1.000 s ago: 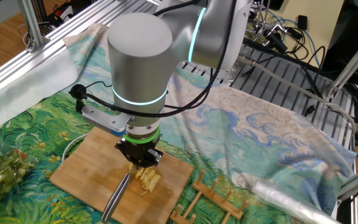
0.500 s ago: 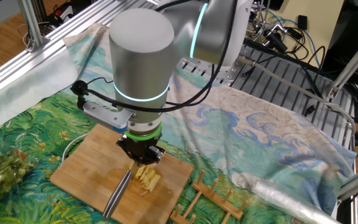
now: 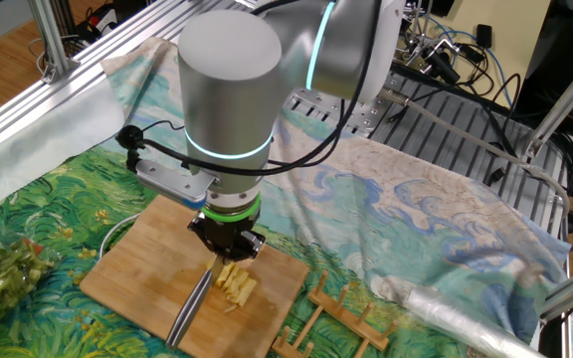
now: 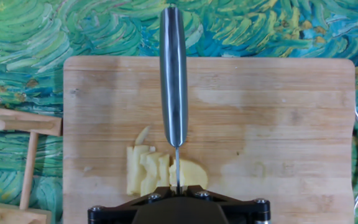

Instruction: Chop the potatoes

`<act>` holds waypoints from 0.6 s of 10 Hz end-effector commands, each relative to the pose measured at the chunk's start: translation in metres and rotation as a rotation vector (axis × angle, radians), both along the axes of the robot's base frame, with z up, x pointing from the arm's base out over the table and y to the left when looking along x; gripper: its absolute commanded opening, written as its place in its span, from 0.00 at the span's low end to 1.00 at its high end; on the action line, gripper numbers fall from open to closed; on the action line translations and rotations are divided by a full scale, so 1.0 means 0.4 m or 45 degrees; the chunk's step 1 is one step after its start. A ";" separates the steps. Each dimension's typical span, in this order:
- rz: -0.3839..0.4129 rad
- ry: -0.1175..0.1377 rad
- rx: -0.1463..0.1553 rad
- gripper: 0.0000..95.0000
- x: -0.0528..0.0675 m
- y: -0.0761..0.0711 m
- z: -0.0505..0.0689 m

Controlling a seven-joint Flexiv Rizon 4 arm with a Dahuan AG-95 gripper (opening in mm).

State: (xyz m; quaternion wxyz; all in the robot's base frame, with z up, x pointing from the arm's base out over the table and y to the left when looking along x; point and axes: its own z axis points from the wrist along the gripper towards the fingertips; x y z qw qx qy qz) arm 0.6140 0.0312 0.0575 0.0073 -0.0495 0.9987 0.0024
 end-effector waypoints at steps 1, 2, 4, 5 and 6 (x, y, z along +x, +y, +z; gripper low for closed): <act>0.000 -0.009 0.013 0.00 0.002 0.007 -0.046; 0.007 -0.040 0.022 0.00 0.006 0.010 -0.105; -0.003 -0.054 0.033 0.00 0.011 0.012 -0.141; -0.007 -0.053 0.035 0.00 0.009 0.011 -0.131; -0.009 -0.050 0.040 0.00 0.009 0.010 -0.124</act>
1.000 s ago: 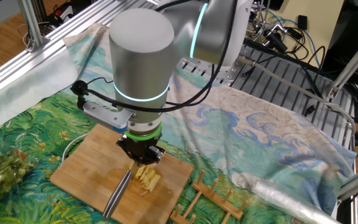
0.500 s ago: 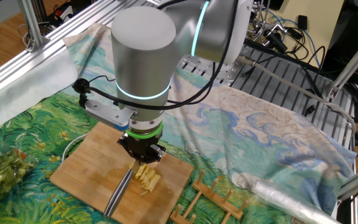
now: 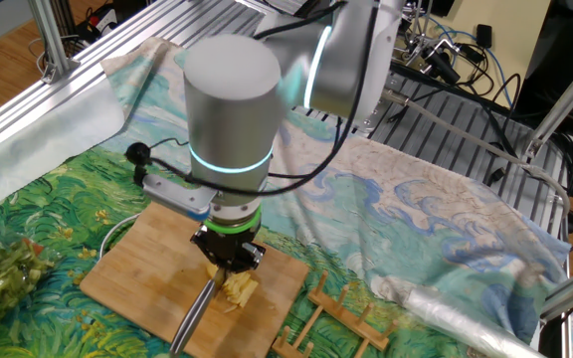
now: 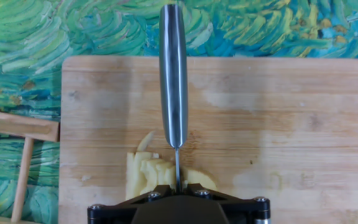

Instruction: Chop the potatoes

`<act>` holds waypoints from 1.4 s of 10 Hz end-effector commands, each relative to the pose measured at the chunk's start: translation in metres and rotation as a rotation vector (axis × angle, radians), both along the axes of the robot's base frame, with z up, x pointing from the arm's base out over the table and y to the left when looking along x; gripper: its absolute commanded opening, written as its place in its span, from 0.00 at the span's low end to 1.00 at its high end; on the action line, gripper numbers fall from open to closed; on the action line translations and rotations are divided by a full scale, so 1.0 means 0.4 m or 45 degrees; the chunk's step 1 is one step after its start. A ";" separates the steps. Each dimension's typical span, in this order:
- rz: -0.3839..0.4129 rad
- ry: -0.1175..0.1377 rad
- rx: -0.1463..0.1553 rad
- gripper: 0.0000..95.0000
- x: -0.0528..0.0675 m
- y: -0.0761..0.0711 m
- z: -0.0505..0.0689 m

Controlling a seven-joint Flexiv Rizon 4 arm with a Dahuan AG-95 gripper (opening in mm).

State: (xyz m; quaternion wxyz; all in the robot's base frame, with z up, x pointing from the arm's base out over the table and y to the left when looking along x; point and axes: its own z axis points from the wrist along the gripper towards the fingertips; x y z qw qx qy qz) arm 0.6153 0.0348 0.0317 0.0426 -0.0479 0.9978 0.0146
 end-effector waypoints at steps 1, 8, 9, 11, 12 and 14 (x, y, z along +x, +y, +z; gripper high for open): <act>-0.005 0.040 0.008 0.00 0.007 0.001 -0.057; -0.024 0.139 -0.015 0.00 -0.011 0.003 0.063; -0.028 0.138 -0.013 0.00 -0.011 0.001 0.067; -0.022 0.139 -0.013 0.00 -0.005 -0.012 0.092; -0.016 0.139 -0.014 0.00 -0.003 -0.016 0.097; 0.001 0.140 -0.015 0.00 0.004 -0.029 0.112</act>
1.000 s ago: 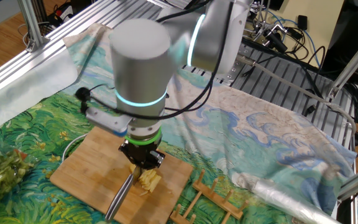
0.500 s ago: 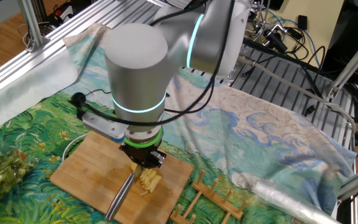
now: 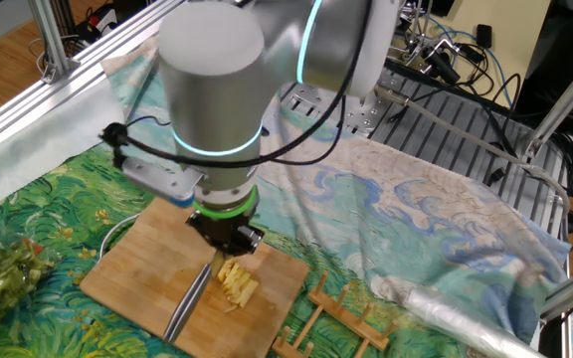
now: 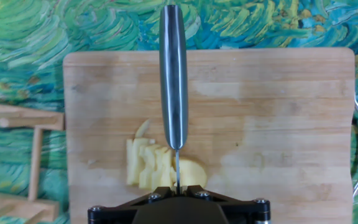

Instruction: Chop the potatoes

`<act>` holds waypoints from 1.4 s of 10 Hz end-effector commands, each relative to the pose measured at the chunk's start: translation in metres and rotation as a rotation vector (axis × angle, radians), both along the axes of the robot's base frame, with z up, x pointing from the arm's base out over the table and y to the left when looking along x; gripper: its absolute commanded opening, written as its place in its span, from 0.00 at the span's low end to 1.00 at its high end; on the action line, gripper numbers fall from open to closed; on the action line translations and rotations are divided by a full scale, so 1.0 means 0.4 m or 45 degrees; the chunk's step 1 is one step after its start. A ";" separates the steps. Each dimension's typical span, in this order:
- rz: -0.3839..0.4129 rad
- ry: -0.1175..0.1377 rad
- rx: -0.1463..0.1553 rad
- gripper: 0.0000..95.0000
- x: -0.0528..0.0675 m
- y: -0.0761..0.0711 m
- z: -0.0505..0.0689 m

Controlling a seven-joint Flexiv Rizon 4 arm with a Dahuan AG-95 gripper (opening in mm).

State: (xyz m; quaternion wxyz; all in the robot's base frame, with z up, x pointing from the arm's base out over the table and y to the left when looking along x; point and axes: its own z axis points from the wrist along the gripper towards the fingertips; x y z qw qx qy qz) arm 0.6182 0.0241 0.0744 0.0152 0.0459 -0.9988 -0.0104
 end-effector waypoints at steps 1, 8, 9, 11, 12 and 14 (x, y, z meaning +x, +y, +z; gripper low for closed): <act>0.010 -0.010 0.001 0.00 -0.003 -0.003 0.007; 0.031 -0.013 -0.013 0.00 -0.003 -0.004 0.006; 0.032 -0.014 -0.013 0.00 -0.003 -0.004 0.006; 0.039 -0.013 -0.022 0.00 -0.002 -0.004 0.002; 0.040 -0.013 -0.022 0.00 -0.001 -0.003 -0.004; 0.045 -0.034 -0.012 0.00 0.006 0.001 -0.073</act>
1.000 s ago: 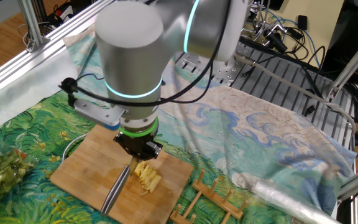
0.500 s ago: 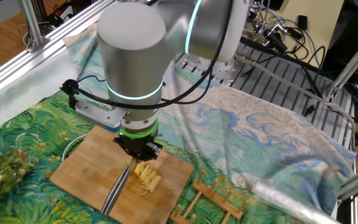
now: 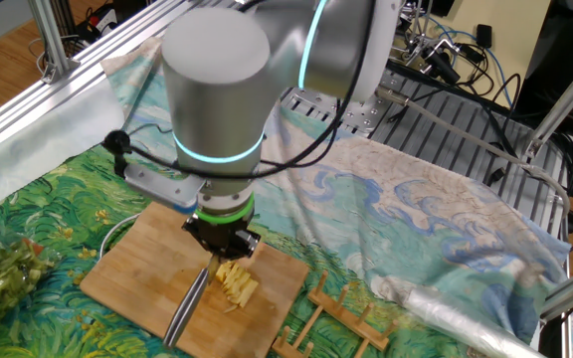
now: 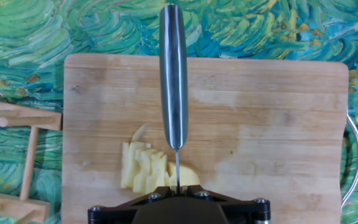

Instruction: Chop the potatoes

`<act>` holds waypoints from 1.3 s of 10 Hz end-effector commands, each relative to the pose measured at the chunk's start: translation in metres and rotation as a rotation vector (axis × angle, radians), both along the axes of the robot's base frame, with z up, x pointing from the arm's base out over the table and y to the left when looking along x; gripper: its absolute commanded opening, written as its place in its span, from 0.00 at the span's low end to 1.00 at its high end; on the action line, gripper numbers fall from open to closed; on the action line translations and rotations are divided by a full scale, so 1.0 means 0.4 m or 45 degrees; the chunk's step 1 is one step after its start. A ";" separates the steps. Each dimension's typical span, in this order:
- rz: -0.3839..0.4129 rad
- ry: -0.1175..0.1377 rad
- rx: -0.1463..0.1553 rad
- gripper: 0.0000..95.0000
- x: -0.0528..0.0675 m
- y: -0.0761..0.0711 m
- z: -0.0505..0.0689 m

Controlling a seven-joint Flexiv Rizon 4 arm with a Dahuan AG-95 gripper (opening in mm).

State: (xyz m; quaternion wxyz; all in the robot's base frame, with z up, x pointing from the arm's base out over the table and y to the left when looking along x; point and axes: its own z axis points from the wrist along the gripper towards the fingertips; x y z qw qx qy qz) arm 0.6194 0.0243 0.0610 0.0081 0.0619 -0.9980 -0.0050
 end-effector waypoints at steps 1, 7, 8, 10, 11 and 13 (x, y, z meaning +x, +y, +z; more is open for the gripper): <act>0.003 -0.039 0.010 0.00 0.004 0.003 -0.076; -0.012 -0.041 0.019 0.00 0.006 0.004 -0.090; -0.011 -0.030 0.019 0.00 0.004 0.003 -0.083; -0.016 -0.004 0.011 0.00 0.000 0.007 -0.044; -0.018 0.002 0.002 0.00 -0.002 0.005 -0.020; -0.015 -0.003 -0.008 0.00 -0.002 0.004 -0.013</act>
